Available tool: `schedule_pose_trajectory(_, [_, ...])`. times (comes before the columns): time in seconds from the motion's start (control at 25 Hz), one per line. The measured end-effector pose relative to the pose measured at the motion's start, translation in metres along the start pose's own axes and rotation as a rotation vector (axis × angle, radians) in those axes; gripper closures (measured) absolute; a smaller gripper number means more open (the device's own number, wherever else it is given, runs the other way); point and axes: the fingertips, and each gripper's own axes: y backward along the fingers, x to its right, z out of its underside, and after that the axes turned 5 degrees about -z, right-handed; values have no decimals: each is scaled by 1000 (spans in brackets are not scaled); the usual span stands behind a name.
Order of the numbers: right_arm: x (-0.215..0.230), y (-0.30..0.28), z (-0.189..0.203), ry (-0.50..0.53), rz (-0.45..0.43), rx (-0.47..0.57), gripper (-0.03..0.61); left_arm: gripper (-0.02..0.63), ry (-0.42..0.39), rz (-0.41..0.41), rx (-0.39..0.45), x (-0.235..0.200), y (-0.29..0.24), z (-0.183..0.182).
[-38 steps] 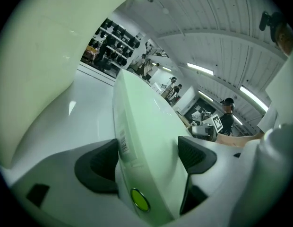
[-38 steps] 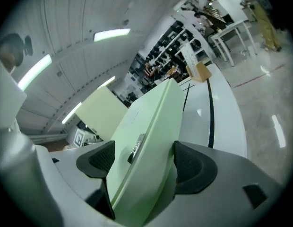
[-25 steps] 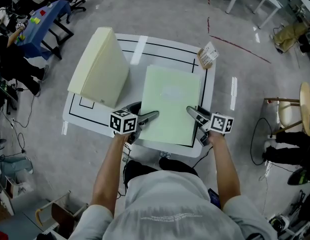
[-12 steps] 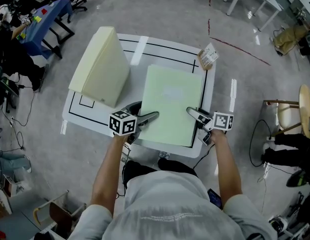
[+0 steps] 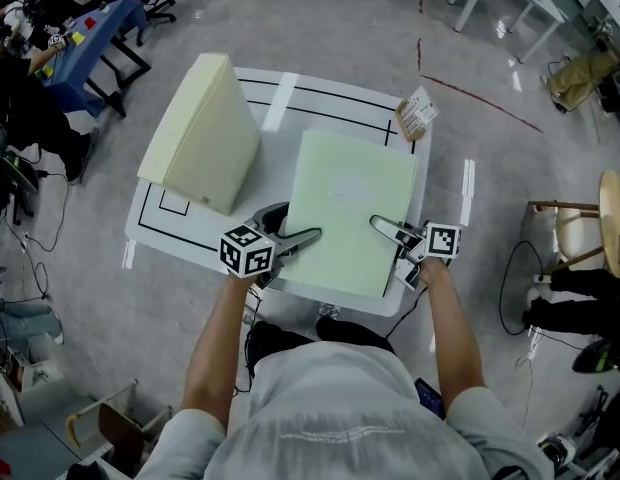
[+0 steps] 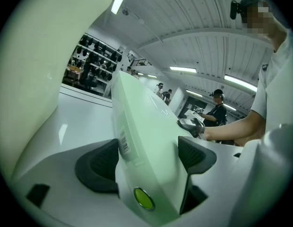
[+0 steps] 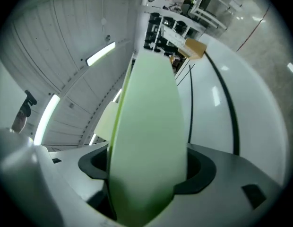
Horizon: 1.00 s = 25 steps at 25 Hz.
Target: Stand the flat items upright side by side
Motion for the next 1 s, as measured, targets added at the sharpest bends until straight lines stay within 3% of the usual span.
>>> schedule_pose_trajectory(0.24, [-1,-4,5,-24,-20,-33,212,209,-4,20,-13,4,-5,0])
schedule_pose_trajectory(0.52, [-5,-6,19,-51,-83,-165,237,209,-22,80,-22,4,-5,1])
schedule_pose_trajectory(0.68, [-2,-5,17,-67,-71,-136,243,209,-32,90,-24,3,-7,2])
schedule_pose_trajectory(0.88, [-9,9,32,-134,-46,-72,291,209,-7,140,-87,14,-10,12])
schedule_pose_trajectory(1.0, [-15,17,43,-127,-25,-47,296,209,6,156,-66,19,-2,18])
